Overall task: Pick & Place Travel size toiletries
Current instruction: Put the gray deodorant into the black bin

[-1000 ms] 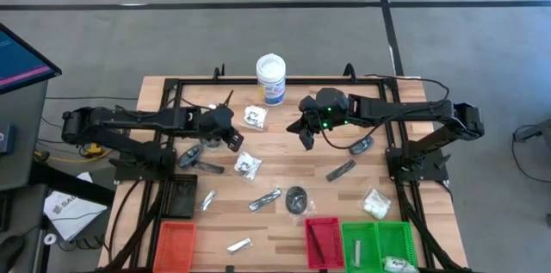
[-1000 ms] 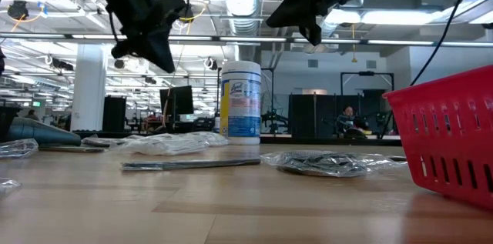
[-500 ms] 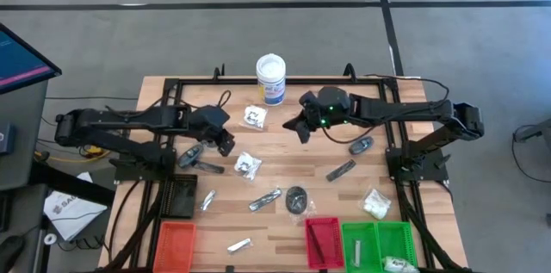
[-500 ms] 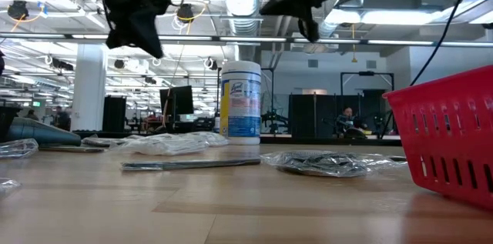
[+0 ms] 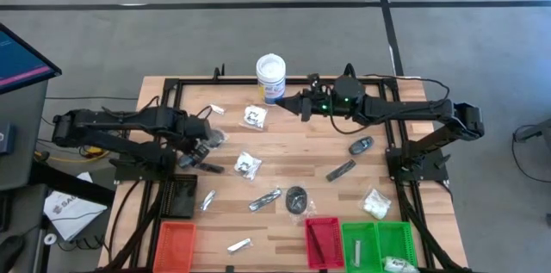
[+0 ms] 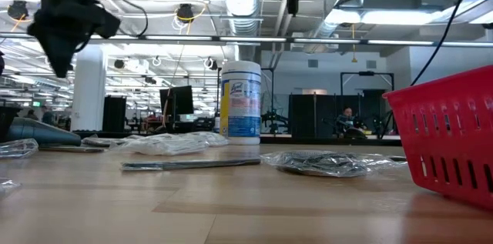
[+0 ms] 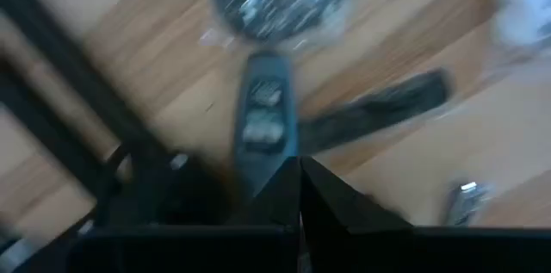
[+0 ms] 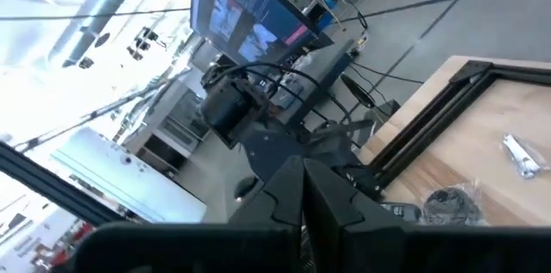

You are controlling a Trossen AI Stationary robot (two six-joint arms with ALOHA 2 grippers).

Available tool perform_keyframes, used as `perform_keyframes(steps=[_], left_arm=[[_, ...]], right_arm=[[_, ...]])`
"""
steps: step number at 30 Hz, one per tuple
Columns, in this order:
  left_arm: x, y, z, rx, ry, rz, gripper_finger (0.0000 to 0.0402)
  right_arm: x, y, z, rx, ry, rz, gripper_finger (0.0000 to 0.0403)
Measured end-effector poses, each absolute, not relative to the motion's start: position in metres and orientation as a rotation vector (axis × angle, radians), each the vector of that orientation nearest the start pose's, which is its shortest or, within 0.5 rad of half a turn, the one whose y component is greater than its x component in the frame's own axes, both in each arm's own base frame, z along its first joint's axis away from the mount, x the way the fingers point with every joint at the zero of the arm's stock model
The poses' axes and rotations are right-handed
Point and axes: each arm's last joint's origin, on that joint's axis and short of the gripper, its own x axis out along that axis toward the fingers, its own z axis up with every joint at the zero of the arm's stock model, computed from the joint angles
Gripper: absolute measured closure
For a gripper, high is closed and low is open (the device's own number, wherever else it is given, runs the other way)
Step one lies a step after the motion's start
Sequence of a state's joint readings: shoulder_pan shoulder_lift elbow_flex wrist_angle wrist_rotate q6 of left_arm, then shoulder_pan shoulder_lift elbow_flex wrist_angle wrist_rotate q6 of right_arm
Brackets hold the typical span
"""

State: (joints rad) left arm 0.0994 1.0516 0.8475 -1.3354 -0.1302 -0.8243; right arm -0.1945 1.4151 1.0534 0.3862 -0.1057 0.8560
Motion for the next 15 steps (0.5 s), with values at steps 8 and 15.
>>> perform_keyframes(steps=[8, 15], left_arm=[[0.136, 0.017, 0.22, -0.671, 1.461, 0.818, 0.0341], [0.142, 0.018, 0.215, -0.645, 1.407, 0.852, 0.0217]], right_arm=[[0.32, -0.064, 0.336, 0.914, -0.064, -0.084, 0.0403], [0.32, -0.064, 0.335, 0.914, -0.061, -0.086, 0.0403]])
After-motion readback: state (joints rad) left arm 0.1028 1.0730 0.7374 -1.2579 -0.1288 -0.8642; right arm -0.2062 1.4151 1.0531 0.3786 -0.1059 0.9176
